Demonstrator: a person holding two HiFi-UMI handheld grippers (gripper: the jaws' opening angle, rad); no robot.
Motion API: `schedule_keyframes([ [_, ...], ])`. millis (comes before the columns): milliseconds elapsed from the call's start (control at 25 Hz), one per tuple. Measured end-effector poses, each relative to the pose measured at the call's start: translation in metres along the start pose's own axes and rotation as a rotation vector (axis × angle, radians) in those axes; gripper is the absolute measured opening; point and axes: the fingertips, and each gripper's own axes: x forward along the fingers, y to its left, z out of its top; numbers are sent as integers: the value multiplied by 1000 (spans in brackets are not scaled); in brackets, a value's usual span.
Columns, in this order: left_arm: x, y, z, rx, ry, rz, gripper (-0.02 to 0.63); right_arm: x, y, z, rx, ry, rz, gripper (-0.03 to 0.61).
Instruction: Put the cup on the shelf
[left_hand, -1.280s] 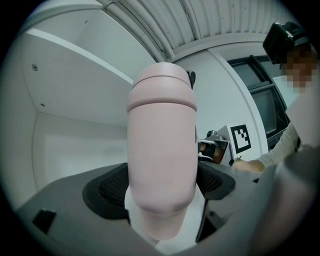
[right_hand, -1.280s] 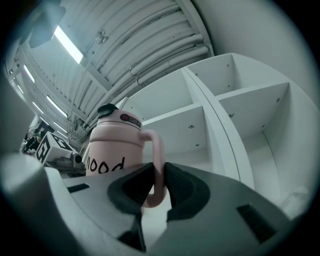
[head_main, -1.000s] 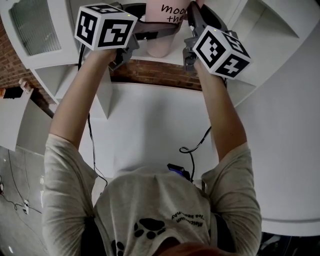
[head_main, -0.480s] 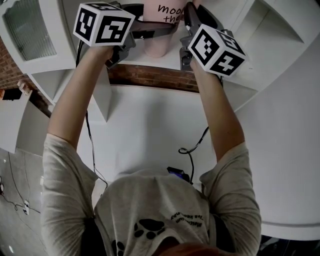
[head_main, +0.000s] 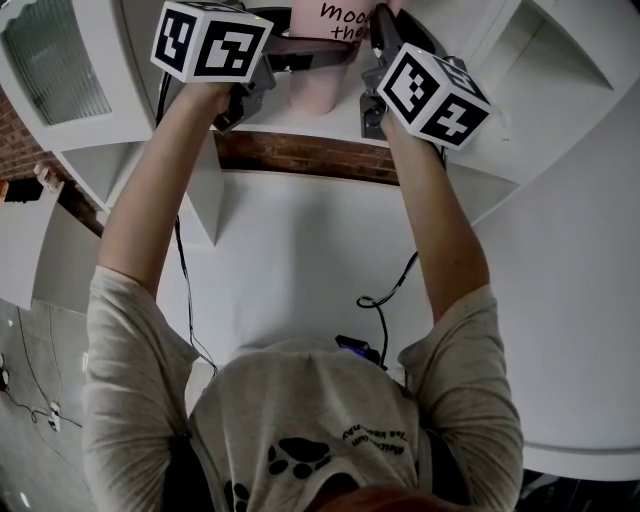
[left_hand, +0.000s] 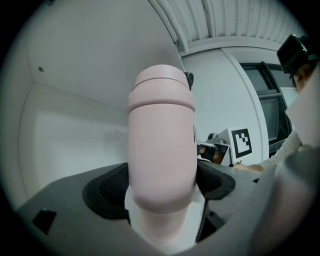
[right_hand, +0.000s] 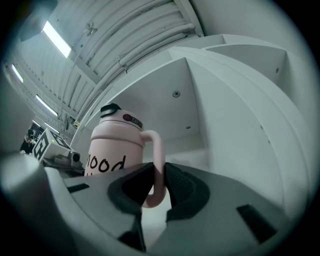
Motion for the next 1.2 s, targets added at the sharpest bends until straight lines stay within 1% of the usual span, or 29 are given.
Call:
schedule_keyframes([
  [280,2,4,-1,-32,-35,-15,425,3,-4,-5,-5,11,-23,78],
  [440,1,3,-1,-53,-41,-16,423,2,-4,-5,0,24,-34,78],
  [600,-3,-2,2,-55,-48,-15,423,-3,0,1,-9,25,-37,78],
  [760,-3,1,1,-61,-47,-15,423,-4,0,0,-26,26,-39,85],
  [880,-1,5,0,-66,-44,-13,423,-9,4,6,-53,10,-34,119],
  [1040,-1,7,-2,-69,-37,-8,423,-21,14,15,-69,-11,-22,123],
  [1200,-1,7,-3,-72,-32,-3,423,-39,22,13,-73,4,-7,123],
])
